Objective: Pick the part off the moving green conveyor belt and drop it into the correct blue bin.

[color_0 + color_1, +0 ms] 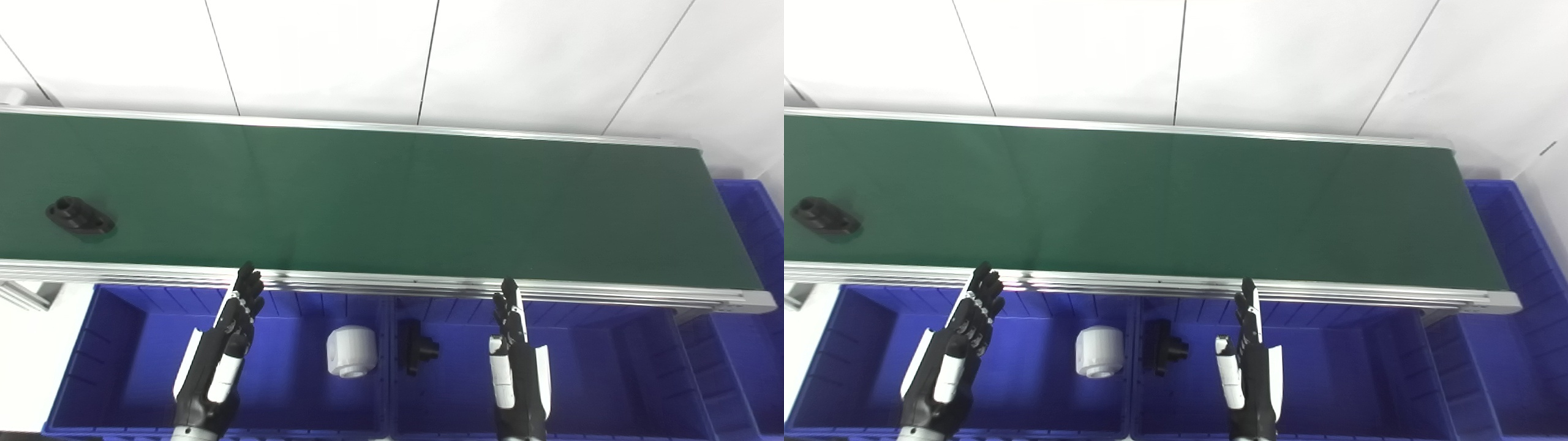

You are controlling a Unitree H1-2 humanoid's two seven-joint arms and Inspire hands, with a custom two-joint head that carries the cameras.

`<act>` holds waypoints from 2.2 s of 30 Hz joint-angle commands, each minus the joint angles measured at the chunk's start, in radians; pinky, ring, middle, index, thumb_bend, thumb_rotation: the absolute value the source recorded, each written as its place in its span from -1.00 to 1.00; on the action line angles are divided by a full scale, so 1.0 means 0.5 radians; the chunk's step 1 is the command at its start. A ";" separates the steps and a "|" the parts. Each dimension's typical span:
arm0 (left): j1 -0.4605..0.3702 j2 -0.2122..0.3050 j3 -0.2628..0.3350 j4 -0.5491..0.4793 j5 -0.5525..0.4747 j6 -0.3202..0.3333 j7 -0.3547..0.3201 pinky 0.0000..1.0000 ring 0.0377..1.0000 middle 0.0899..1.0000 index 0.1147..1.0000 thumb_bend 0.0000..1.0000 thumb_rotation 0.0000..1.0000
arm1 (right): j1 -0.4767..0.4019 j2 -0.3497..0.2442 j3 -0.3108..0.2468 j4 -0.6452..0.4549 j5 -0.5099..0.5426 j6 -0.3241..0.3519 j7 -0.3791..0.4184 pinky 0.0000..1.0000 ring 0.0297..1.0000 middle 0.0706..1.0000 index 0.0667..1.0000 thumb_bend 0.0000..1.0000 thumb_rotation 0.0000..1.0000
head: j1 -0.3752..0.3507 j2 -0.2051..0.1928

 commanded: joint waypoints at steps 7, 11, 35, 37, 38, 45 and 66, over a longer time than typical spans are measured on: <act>0.029 -0.037 0.000 -0.004 0.038 -0.138 0.024 1.00 1.00 1.00 1.00 0.82 0.74 | -0.006 -0.014 0.043 -0.027 0.028 -0.118 -0.005 0.91 0.92 0.99 1.00 0.55 1.00 | -0.002 -0.001; 0.032 -0.048 0.015 0.023 0.009 -0.173 0.021 1.00 1.00 1.00 1.00 0.79 0.70 | -0.013 -0.029 0.060 -0.017 0.036 -0.122 -0.016 0.88 0.90 0.97 1.00 0.52 1.00 | -0.001 -0.004; 0.049 -0.085 0.016 0.099 0.160 -0.291 0.098 1.00 1.00 1.00 1.00 0.72 0.78 | -0.023 -0.067 0.075 0.015 0.078 -0.117 0.007 0.89 0.90 0.98 1.00 0.54 1.00 | 0.027 -0.006; 0.050 -0.086 0.017 0.098 0.174 -0.290 0.107 1.00 1.00 1.00 1.00 0.71 0.78 | -0.022 -0.069 0.076 0.015 0.079 -0.117 0.008 0.89 0.90 0.98 1.00 0.55 1.00 | 0.029 -0.006; 0.047 -0.086 0.019 0.098 0.174 -0.291 0.110 1.00 1.00 1.00 1.00 0.72 0.79 | -0.022 -0.070 0.075 0.017 0.078 -0.117 0.007 0.89 0.90 0.98 1.00 0.55 1.00 | 0.028 -0.004; 0.031 -0.090 0.039 0.100 0.137 -0.270 0.129 1.00 1.00 1.00 1.00 0.78 0.73 | -0.014 -0.072 0.078 0.000 0.101 -0.067 0.040 0.92 0.92 0.99 1.00 0.63 1.00 | 0.027 -0.002; 0.046 -0.115 0.026 0.104 0.146 -0.294 0.143 1.00 1.00 1.00 1.00 0.78 0.73 | 0.000 -0.157 0.081 -0.023 0.195 -0.064 0.169 0.94 0.96 1.00 1.00 0.59 0.96 | 0.179 -0.040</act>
